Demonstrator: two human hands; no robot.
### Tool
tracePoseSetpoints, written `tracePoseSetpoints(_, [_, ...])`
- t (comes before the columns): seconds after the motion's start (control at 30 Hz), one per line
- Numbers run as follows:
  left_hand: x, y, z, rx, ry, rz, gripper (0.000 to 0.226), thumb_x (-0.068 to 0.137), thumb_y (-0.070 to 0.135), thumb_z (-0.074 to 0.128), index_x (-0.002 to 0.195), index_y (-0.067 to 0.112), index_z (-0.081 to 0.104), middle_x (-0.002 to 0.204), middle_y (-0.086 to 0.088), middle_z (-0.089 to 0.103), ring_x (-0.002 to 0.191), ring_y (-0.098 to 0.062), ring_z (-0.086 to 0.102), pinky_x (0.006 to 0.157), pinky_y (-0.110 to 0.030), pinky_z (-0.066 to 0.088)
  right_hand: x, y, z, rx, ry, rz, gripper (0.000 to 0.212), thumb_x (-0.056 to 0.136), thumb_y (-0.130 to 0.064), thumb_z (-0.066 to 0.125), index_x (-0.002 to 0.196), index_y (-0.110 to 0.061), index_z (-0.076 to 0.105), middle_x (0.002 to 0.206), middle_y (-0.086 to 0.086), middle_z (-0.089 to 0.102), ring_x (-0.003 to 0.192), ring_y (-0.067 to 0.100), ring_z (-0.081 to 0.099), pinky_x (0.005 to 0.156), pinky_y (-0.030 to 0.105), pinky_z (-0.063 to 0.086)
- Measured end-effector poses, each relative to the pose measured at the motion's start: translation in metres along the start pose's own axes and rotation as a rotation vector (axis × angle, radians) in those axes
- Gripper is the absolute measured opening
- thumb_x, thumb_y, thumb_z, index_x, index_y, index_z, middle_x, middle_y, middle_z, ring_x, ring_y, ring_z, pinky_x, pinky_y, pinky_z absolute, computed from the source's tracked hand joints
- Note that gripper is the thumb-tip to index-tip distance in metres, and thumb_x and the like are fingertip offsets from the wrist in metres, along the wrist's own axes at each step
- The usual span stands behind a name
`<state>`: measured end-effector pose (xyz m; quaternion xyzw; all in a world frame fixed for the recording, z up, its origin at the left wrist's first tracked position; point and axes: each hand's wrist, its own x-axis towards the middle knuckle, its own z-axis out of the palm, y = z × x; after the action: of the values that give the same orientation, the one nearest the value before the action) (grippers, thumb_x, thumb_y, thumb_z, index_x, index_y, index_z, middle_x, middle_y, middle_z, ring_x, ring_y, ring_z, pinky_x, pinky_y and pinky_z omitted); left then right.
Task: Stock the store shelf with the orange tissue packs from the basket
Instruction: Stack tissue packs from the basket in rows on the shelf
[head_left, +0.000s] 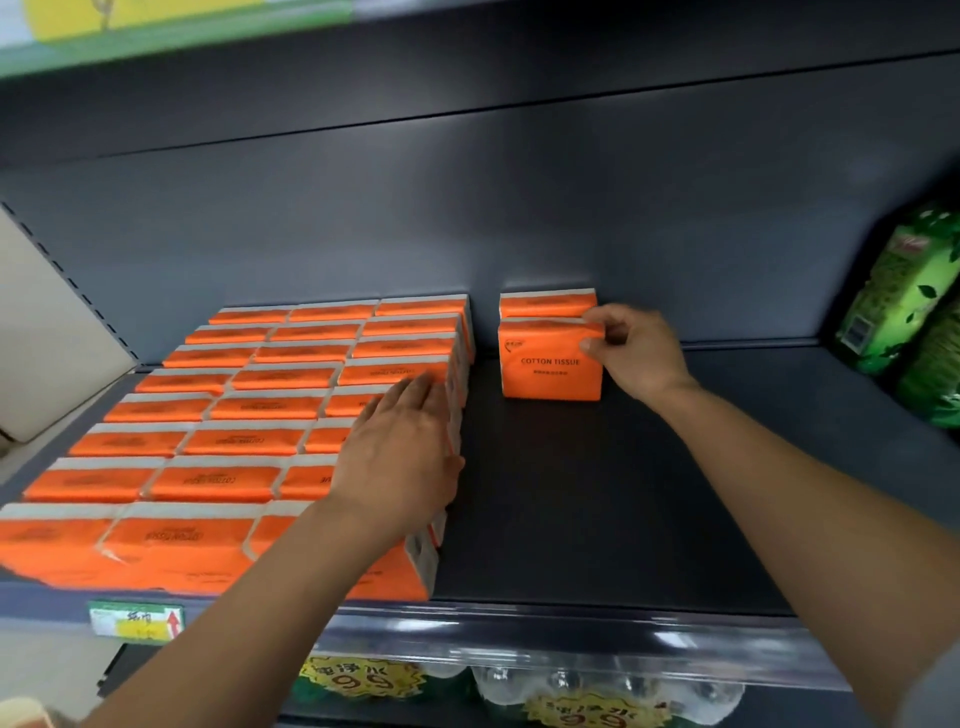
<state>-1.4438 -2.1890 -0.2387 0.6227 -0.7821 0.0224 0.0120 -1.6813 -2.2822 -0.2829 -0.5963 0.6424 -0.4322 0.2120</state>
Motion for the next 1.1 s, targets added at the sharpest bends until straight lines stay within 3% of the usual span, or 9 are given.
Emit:
tracePoseSetpoints(0.27, [0.0,0.0,0.001,-0.016,0.017,0.007,0.075,0.092,0.038,0.053,0.153,0.019,0.013,0.16,0.0,0.013,0.147,-0.018,0.011,0.118,-0.035,0.017,0.007,0.0,0.008,-0.167,0.091,-0.11,0.033,0.091,-0.012,0.063,0.122,-0.021,0.063,0.128,0.006,0.05,0.117,0.022,0.051,0.102,0.031,0.042])
tracePoseSetpoints(0.5, [0.001,-0.003,0.004,-0.023,0.016,0.02,0.075,0.092,0.04,0.052,0.153,0.017,0.013,0.16,-0.001,0.013,0.147,-0.019,0.01,0.12,-0.035,0.016,0.004,-0.003,0.014,-0.236,0.144,-0.144,0.033,0.091,-0.01,0.061,0.124,-0.017,0.063,0.128,0.008,0.048,0.114,0.023,0.051,0.093,0.02,0.035])
tracePoseSetpoints(0.67, [0.001,-0.003,0.002,-0.059,-0.009,0.006,0.078,0.091,0.047,0.052,0.152,0.016,0.014,0.16,-0.002,0.011,0.147,-0.019,0.009,0.12,-0.037,0.015,-0.008,-0.01,0.013,-0.308,0.15,-0.142,0.049,0.087,-0.014,0.068,0.134,-0.017,0.054,0.133,0.01,0.043,0.119,0.026,0.049,0.099,0.031,0.041])
tracePoseSetpoints(0.8, [-0.007,-0.003,-0.003,-0.051,-0.022,0.017,0.077,0.093,0.05,0.049,0.151,0.015,0.015,0.16,-0.004,0.012,0.147,-0.021,0.009,0.12,-0.038,0.014,-0.036,-0.024,0.01,-0.371,0.194,-0.14,0.05,0.087,-0.017,0.068,0.134,-0.019,0.052,0.133,0.009,0.044,0.122,0.026,0.047,0.093,0.035,0.046])
tracePoseSetpoints(1.1, [-0.07,-0.024,-0.027,-0.05,0.01,0.043,0.061,0.094,0.044,0.048,0.144,0.013,0.032,0.153,-0.007,0.03,0.143,-0.023,0.022,0.115,-0.04,0.025,-0.13,-0.065,0.016,-0.479,0.062,-0.147,0.041,0.083,-0.019,0.07,0.123,-0.013,0.061,0.123,0.009,0.056,0.116,0.03,0.049,0.089,0.037,0.046])
